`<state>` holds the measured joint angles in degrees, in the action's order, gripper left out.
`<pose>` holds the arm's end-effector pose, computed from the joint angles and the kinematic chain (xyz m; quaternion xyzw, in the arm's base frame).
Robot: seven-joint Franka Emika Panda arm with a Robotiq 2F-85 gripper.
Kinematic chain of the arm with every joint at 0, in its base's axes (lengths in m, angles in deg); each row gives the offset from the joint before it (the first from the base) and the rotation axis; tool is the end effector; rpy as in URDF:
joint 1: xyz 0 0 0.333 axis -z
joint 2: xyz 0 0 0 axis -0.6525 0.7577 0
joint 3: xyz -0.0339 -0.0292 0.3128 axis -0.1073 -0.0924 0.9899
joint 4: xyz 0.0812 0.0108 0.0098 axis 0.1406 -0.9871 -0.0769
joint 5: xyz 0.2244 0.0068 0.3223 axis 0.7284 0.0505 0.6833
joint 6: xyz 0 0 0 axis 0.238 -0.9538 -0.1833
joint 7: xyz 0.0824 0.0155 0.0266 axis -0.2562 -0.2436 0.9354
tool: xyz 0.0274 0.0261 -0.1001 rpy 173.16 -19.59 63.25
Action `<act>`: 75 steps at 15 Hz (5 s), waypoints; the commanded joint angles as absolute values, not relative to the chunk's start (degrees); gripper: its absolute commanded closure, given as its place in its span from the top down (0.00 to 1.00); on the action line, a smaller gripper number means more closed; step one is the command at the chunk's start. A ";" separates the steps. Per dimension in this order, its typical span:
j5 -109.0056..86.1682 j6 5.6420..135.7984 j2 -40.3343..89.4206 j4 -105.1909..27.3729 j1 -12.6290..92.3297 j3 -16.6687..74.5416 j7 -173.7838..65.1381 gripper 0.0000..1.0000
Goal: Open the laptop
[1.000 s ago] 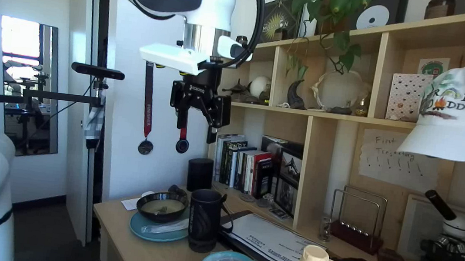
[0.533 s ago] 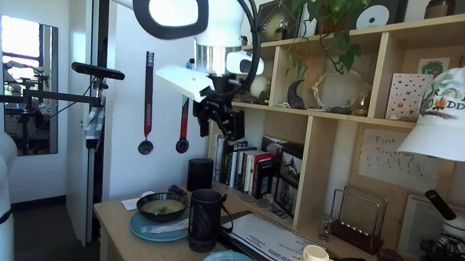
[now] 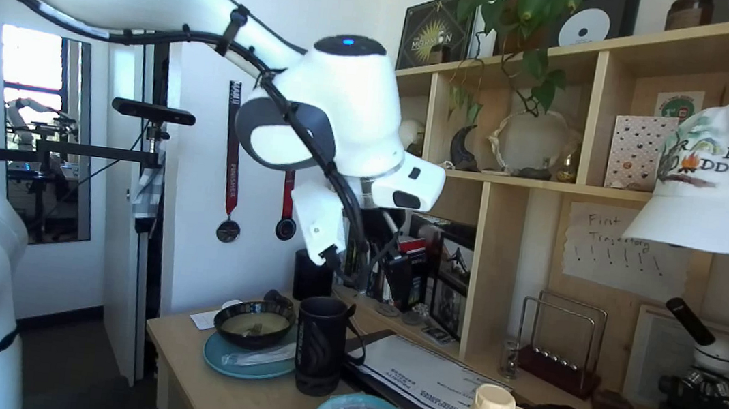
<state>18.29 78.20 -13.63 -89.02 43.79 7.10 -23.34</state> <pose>0.3966 -0.2265 0.4453 -0.9409 0.1759 -0.2452 0.1539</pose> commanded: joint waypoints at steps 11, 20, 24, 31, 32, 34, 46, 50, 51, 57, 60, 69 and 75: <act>77.33 101.06 3.56 -85.77 29.48 4.36 0.88 1.00; 93.83 99.18 8.15 -85.26 30.68 4.66 16.55 1.00; 93.83 99.18 8.24 -85.06 30.68 4.66 16.55 1.00; 102.87 96.17 13.42 -82.11 30.63 4.71 20.18 1.00; 105.25 95.39 14.61 -81.55 30.67 4.71 21.14 1.00; 109.86 93.81 17.23 -80.44 30.79 4.68 22.20 1.00; 128.90 90.20 27.91 -74.49 35.63 13.83 22.75 1.00; 132.24 90.23 30.13 -74.31 36.15 14.86 22.06 1.00; 132.79 90.48 30.49 -74.46 36.16 14.93 21.61 1.00; 135.19 91.26 31.36 -74.79 35.55 14.83 21.03 1.00; 136.14 91.60 31.72 -74.66 35.34 14.80 20.99 1.00; 138.26 91.54 34.22 -74.26 35.00 14.52 20.66 1.00; 140.49 88.54 35.22 -73.33 32.83 10.32 22.64 1.00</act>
<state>140.58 89.76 34.98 -74.54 34.80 13.95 22.76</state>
